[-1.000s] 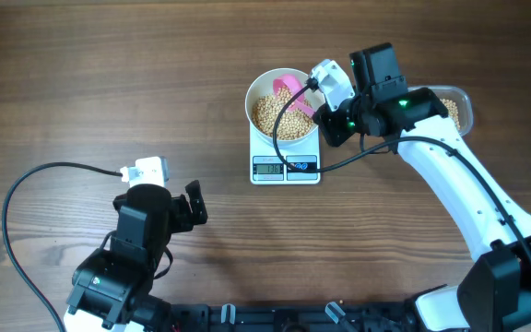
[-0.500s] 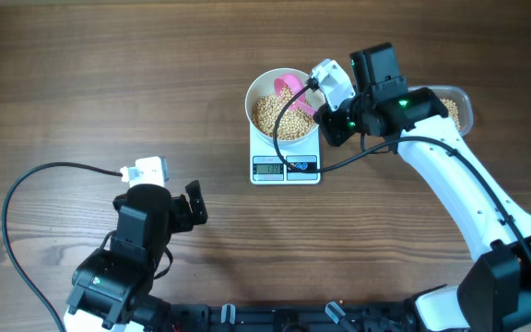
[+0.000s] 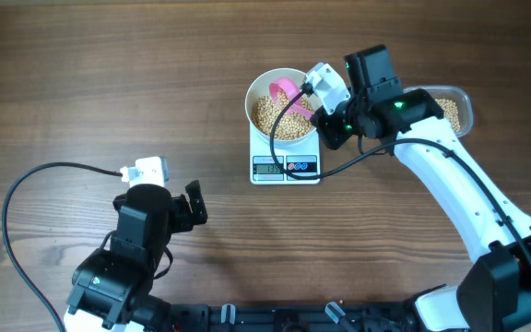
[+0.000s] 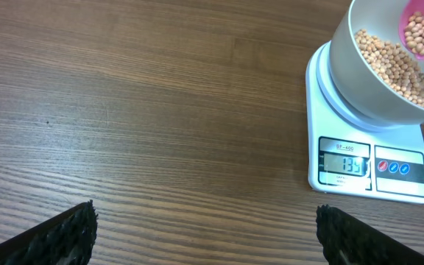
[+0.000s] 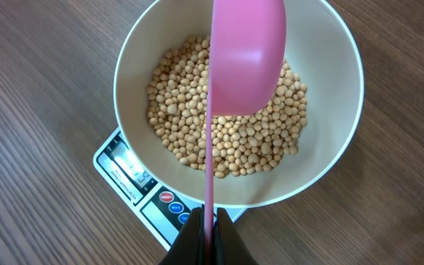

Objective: Scoop item into bowl and weigh 150g on scale

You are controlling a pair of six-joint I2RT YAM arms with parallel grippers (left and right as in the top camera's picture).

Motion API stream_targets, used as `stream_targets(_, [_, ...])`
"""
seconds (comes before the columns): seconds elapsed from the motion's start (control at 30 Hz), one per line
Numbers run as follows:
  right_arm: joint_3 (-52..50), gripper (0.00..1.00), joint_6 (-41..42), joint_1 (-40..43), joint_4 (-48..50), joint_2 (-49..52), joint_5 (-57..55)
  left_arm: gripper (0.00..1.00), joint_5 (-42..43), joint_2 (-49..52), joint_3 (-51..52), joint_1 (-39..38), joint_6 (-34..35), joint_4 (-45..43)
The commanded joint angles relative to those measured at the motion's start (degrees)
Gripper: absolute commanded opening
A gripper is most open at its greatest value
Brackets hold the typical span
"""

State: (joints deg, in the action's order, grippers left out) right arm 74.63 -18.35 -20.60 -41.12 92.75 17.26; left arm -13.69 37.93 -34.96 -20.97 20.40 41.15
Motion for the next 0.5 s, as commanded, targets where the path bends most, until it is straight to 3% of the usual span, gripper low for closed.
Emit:
stream_targets(0.0, [1.55,0.04,-0.98,-0.24,0.15,-1.44,-1.2,1.0,-0.72,-0.04,0.37,0.37,-0.63,-0.13])
stream_targets(0.47, [1.55,0.04,3.52,-0.17,1.62,-1.99,0.59,1.0,-0.72,-0.04,0.37,0.37,-0.63,-0.13])
